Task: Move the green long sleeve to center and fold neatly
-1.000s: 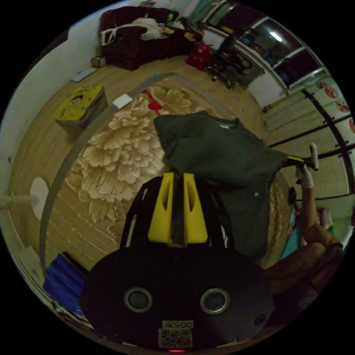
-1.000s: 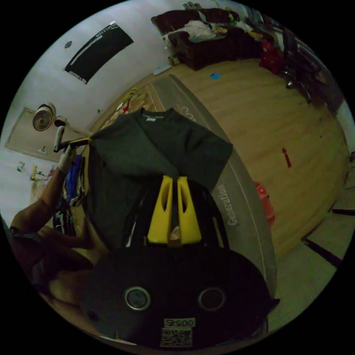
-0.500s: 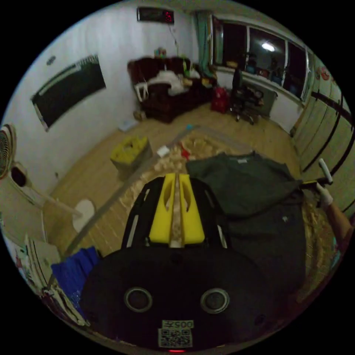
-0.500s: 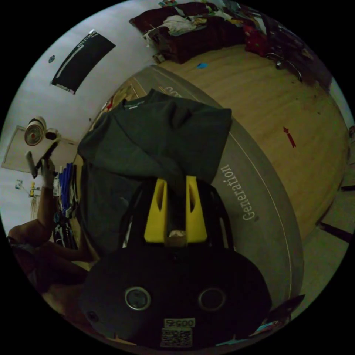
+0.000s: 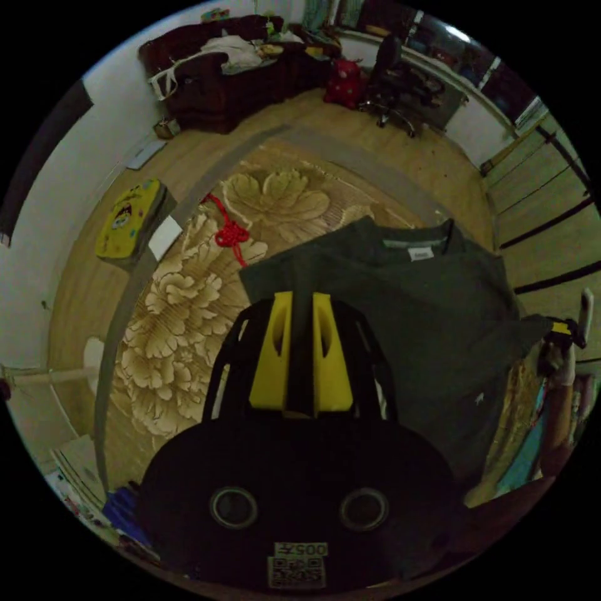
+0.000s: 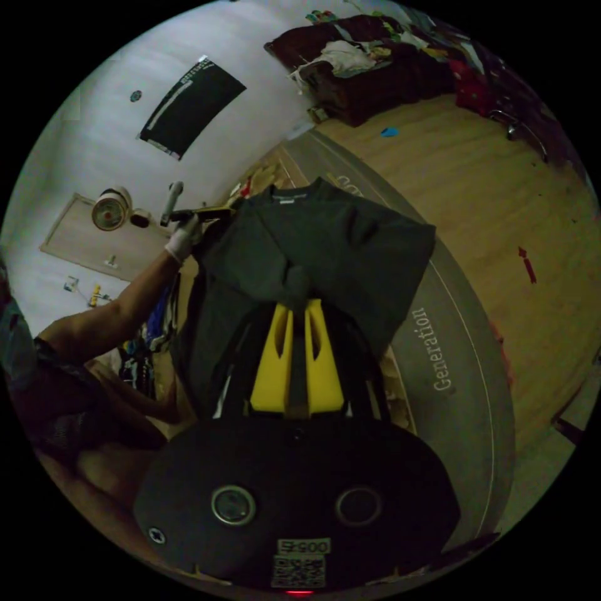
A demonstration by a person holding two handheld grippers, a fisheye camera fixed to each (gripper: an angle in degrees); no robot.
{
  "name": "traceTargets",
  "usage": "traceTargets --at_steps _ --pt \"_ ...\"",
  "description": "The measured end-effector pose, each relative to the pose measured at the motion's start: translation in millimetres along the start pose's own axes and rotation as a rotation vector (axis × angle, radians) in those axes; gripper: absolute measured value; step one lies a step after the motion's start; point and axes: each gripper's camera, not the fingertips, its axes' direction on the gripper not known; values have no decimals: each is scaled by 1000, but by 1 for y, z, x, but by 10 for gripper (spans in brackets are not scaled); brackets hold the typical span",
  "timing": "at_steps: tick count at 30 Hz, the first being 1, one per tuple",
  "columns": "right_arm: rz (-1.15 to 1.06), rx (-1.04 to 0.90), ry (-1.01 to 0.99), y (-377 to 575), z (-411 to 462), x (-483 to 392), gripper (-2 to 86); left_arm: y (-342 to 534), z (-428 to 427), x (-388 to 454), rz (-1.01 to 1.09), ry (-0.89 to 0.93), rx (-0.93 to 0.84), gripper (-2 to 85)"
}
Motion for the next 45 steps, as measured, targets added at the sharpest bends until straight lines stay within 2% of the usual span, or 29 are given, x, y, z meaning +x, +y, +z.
traceTargets --at_steps 3,5,10,12,15,21,25,27,29,32,34,36,39,41,45 --pt "51 27 -8 -10 -21 8 -6 -8 -11 -17 -71 68 72 65" --pt "143 29 92 -18 -26 20 1 -13 -9 -30 -143 104 86 67" --pt "278 42 166 -21 -17 45 33 -11 20 -68 -359 434 117 71" --pt "267 97 158 -15 -23 42 47 -2 13 -72 -368 521 241 70" --pt "189 158 162 -3 -36 31 75 9 -11 -59 -254 457 327 70" --pt "153 71 142 5 -13 20 78 48 -54 -11 -87 198 436 52" --pt "149 -3 321 -9 9 9 29 57 -63 0 -74 131 460 47" --pt "154 -20 329 -14 5 4 13 52 -55 8 -1 187 398 37" --pt "114 -29 254 -14 -14 -9 6 47 -44 13 41 223 315 24" --pt "60 -100 37 -10 -43 -20 5 39 -29 19 90 172 215 4" --pt "48 -176 -39 -7 -50 -19 5 33 -20 21 122 140 156 -2" --pt "97 -258 -19 -3 -46 -10 5 26 -6 19 125 109 77 -5" --pt "216 -188 130 8 -48 6 3 22 6 16 104 112 33 -6" --pt "253 -2 115 17 -62 8 -4 22 8 18 105 130 39 -6" --pt "244 126 36 23 -73 6 -7 20 21 22 96 162 9 0"
